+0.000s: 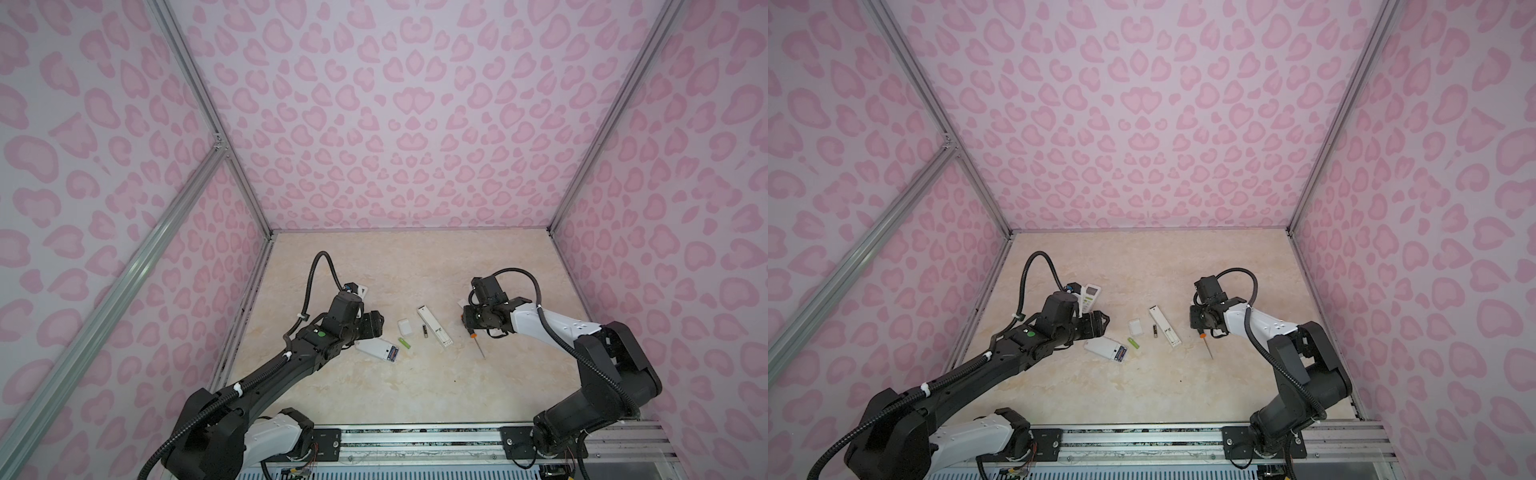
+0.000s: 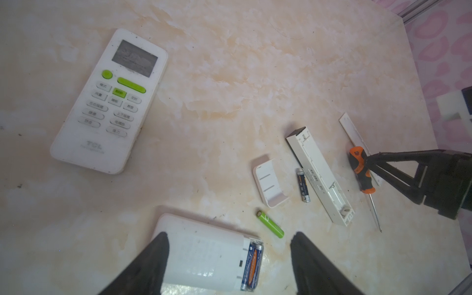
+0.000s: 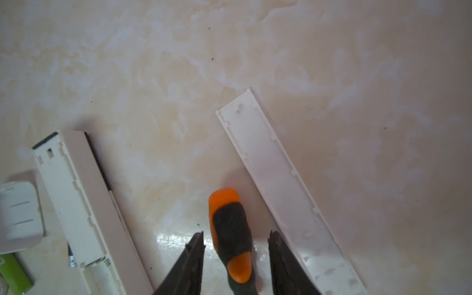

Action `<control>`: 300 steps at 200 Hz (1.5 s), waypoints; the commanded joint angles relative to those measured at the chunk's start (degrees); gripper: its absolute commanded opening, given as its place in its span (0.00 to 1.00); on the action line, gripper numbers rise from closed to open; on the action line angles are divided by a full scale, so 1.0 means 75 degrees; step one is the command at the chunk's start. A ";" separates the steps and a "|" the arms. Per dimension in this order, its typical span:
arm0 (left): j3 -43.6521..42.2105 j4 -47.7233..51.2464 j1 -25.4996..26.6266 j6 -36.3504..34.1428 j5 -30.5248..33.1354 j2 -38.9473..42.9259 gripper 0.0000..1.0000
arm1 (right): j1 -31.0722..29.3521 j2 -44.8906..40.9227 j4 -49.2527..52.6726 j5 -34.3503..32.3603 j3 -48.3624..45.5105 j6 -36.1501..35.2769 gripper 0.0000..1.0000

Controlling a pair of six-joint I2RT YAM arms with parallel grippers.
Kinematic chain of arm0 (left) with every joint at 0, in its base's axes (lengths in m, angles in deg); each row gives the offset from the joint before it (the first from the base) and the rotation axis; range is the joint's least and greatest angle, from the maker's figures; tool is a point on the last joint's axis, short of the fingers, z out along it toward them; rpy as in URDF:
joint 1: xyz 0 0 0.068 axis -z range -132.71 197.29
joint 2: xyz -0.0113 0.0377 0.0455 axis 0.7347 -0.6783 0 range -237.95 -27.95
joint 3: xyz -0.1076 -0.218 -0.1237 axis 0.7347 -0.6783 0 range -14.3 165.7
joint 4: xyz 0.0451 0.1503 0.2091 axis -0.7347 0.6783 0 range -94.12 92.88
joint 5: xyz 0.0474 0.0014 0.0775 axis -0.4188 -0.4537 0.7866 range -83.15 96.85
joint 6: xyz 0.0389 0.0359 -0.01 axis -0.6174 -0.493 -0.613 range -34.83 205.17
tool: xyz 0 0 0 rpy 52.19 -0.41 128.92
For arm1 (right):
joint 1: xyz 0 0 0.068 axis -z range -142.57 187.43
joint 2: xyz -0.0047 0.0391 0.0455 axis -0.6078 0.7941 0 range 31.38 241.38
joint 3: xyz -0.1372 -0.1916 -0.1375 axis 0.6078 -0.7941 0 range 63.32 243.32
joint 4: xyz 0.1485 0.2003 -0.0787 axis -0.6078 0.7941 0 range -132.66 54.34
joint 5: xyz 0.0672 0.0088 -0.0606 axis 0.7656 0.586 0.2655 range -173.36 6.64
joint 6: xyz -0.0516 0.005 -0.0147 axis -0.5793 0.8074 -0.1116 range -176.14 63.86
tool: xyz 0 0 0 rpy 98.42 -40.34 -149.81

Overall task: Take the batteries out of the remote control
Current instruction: 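Lift the screwdriver with the right gripper toward the remote in the left gripper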

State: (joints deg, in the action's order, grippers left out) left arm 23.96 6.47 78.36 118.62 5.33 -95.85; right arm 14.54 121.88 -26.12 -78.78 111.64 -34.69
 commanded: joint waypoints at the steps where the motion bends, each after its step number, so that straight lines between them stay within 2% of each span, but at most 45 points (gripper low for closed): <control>1: 0.0031 -0.0073 0.0032 0.0028 -0.0010 -0.0006 0.78 | -0.0038 0.0227 0.0086 0.0071 -0.0047 0.0046 0.42; 59: 0.0160 -0.0058 0.0370 -0.0292 0.0213 0.0064 0.78 | -0.0214 0.0841 0.0130 0.0236 0.0147 0.0080 0.30; 85: 0.0238 -0.0241 0.0993 -0.0481 0.0598 0.0077 0.79 | -0.0354 0.0937 0.0204 0.0094 0.0236 -0.0014 0.18; 115: 0.0415 -0.0346 0.2056 -0.0991 0.1837 0.0144 0.85 | -0.0426 0.0688 0.0163 0.0058 0.0236 0.0028 0.06; 130: 0.0373 -0.0575 0.2314 -0.1264 0.1896 0.0224 0.90 | -0.0427 0.0390 0.0083 0.0014 0.0185 0.0103 0.04; 144: 0.0357 -0.0804 0.2329 -0.1327 0.1399 0.0284 1.00 | -0.0434 0.0062 -0.0028 -0.0003 0.0136 0.0169 0.02; 160: 0.0519 -0.0836 0.2329 -0.1239 0.0910 0.0301 0.96 | -0.0461 -0.0334 -0.0256 0.0021 0.0043 0.0326 0.00; 179: 0.0707 -0.0854 0.2327 -0.1238 0.0529 0.0377 0.95 | -0.0507 -0.0760 -0.0493 0.0054 0.0005 0.0523 0.00; 202: 0.0633 -0.1293 0.2326 -0.1235 0.0166 0.0558 0.97 | -0.0620 -0.1246 -0.0778 0.0117 -0.0002 0.0745 0.00; 228: 0.0415 -0.1993 0.2333 -0.1208 -0.0508 0.0593 1.00 | -0.0684 -0.1648 -0.1228 0.0642 -0.0052 0.0985 0.00; 258: 0.0210 -0.2803 0.2327 -0.0642 -0.1255 0.0380 0.94 | -0.0884 -0.2146 -0.1977 0.1049 -0.0202 0.1317 0.00; 300: 0.0098 -0.3770 0.2315 0.0157 -0.2039 -0.0136 0.82 | -0.1081 -0.2644 -0.4605 0.1702 -0.1111 0.2378 0.00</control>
State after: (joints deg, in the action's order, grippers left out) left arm 25.03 -14.38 95.84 115.58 -4.86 -95.32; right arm 7.08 103.06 -45.53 -69.66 106.20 -22.69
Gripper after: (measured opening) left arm 0.841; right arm 0.187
